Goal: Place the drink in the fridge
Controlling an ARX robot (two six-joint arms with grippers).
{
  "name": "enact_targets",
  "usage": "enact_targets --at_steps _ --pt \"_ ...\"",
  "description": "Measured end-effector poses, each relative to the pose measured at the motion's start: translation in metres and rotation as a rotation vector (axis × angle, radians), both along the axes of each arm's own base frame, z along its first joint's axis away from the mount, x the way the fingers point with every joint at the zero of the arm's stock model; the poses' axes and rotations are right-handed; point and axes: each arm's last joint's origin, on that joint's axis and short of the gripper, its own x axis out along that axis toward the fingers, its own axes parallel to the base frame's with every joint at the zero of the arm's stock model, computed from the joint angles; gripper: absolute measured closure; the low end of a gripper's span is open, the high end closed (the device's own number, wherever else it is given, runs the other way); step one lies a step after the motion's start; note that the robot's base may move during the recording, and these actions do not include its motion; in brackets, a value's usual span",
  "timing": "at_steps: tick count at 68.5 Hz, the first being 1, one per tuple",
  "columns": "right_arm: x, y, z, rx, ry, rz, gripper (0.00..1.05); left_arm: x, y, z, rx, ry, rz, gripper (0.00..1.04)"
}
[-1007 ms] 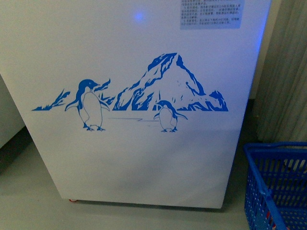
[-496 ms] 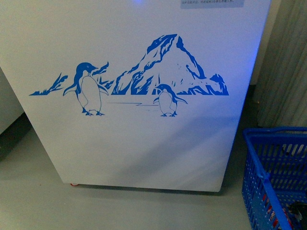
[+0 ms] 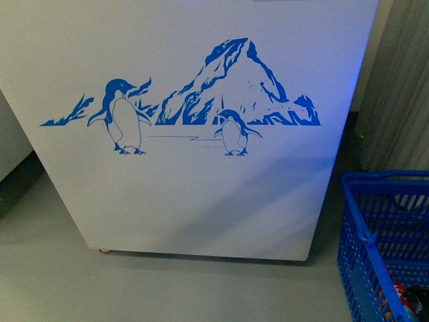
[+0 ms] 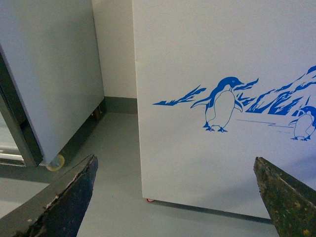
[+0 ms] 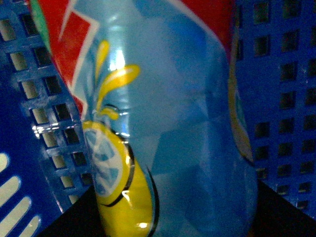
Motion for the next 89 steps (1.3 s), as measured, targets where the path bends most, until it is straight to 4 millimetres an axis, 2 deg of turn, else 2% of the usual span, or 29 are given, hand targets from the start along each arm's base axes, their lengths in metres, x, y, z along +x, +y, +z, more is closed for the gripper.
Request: enact_targets --at_steps 11,17,23,24,29,30,34,35,40,41,44,45,48,49,53,54,58,59,61,62,67,74,89 --pt "-0.012 0.001 0.027 0.028 -0.022 -0.031 0.61 0.0 0.0 0.0 0.0 0.0 0.0 0.08" --pt "-0.013 0.0 0.056 0.044 -0.084 -0.042 0.62 0.0 0.0 0.0 0.0 0.0 0.0 0.08" --pt "-0.011 -0.001 0.095 0.034 -0.164 -0.038 0.63 0.0 0.0 0.0 0.0 0.0 0.0 0.08" --pt "-0.011 -0.002 0.108 0.027 -0.191 -0.036 0.63 0.0 0.0 0.0 0.0 0.0 0.0 0.08" --pt "-0.013 -0.001 0.142 0.011 -0.258 -0.02 0.63 0.0 0.0 0.0 0.0 0.0 0.0 0.08" --pt "-0.015 0.0 0.155 0.01 -0.284 -0.011 0.63 0.0 0.0 0.0 0.0 0.0 0.0 0.08" --pt "-0.02 0.001 0.183 0.013 -0.334 0.005 0.63 0.0 0.0 0.0 0.0 0.0 0.0 0.08" --pt "-0.023 0.003 0.196 0.011 -0.357 0.016 0.63 0.0 0.0 0.0 0.0 0.0 0.0 0.08" --pt "-0.032 0.006 0.231 0.01 -0.418 0.044 0.63 0.0 0.0 0.0 0.0 0.0 0.0 0.08" --pt "-0.035 0.008 0.245 0.013 -0.444 0.053 0.63 0.0 0.0 0.0 0.0 0.0 0.0 0.08" --pt "-0.04 0.01 0.266 0.004 -0.485 0.067 0.63 0.0 0.0 0.0 0.0 0.0 0.0 0.08" --pt "-0.043 0.012 0.281 -0.007 -0.519 0.074 0.63 0.0 0.0 0.0 0.0 0.0 0.0 0.08" --pt "-0.047 0.015 0.304 -0.025 -0.574 0.082 0.63 0.0 0.0 0.0 0.0 0.0 0.0 0.08" --pt "-0.05 0.017 0.32 -0.038 -0.616 0.086 0.63 0.0 0.0 0.0 0.0 0.0 0.0 0.08" --pt "-0.059 0.021 0.353 -0.06 -0.705 0.101 0.63 0.0 0.0 0.0 0.0 0.0 0.0 0.08" --pt "-0.064 0.024 0.369 -0.073 -0.751 0.107 0.63 0.0 0.0 0.0 0.0 0.0 0.0 0.08" --pt "-0.075 0.029 0.401 -0.105 -0.843 0.116 0.63 0.0 0.0 0.0 0.0 0.0 0.0 0.08" --pt "-0.082 0.032 0.416 -0.117 -0.888 0.12 0.63 0.0 0.0 0.0 0.0 0.0 0.0 0.08" --pt "-0.089 0.035 0.431 -0.128 -0.931 0.123 0.63 0.0 0.0 0.0 0.0 0.0 0.0 0.08" --pt "-0.096 0.039 0.444 -0.136 -0.971 0.126 0.63 0.0 0.0 0.0 0.0 0.0 0.0 0.08" --pt "-0.119 0.05 0.477 -0.158 -1.082 0.137 0.63 0.0 0.0 0.0 0.0 0.0 0.0 0.08" --pt "-0.146 0.065 0.502 -0.152 -1.18 0.151 0.63 0.0 0.0 0.0 0.0 0.0 0.0 0.08" --pt "-0.194 0.095 0.518 -0.136 -1.305 0.162 0.63 0.0 0.0 0.0 0.0 0.0 0.0 0.08"
